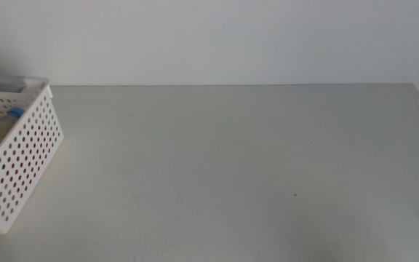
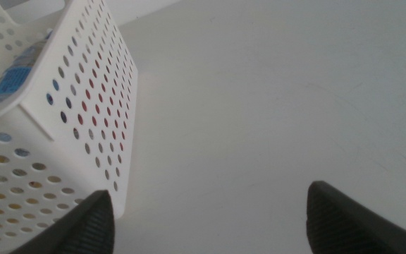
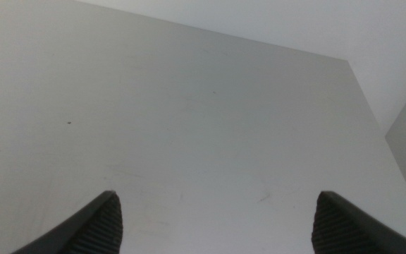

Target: Use arms to grab the bottles and put them into the dustbin to the left of the table.

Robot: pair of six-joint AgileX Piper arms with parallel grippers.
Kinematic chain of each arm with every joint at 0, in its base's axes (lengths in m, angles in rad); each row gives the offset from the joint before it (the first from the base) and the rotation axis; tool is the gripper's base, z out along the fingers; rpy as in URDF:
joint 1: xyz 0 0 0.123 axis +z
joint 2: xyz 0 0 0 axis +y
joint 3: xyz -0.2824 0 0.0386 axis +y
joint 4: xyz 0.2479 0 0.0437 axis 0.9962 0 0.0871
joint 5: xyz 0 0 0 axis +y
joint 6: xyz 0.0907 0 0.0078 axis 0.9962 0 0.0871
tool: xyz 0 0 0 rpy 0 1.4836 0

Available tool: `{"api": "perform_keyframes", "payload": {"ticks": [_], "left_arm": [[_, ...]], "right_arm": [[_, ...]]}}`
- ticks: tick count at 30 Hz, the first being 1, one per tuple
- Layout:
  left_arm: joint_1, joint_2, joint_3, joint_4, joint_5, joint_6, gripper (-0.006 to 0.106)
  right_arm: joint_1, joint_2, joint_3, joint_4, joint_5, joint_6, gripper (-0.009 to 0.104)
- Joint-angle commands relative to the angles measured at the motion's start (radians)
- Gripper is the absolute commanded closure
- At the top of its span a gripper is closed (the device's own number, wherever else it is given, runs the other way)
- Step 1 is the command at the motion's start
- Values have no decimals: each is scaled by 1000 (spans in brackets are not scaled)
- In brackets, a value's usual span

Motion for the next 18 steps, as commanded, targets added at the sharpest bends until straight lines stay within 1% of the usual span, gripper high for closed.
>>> {"api": "perform_keyframes", "payload": {"ticks": [1,5,11,14,18], "left_arm": [[-4,-27,3,-19,-72,-33,7],[-4,-27,3,-19,-72,-144,7],[-4,-27,3,-14,-72,-373,7],[-4,-27,3,-11,-73,-406,7],[-4,-27,3,-9,-73,-407,7]], "right_arm": [[-7,11,-8,-12,-75,-12,20],[-7,11,-8,-12,-75,-12,20],[-7,11,-8,-12,-75,-12,20],[-7,11,-8,-12,-75,-12,20],[-7,11,-8,-12,-75,-12,20]]}}
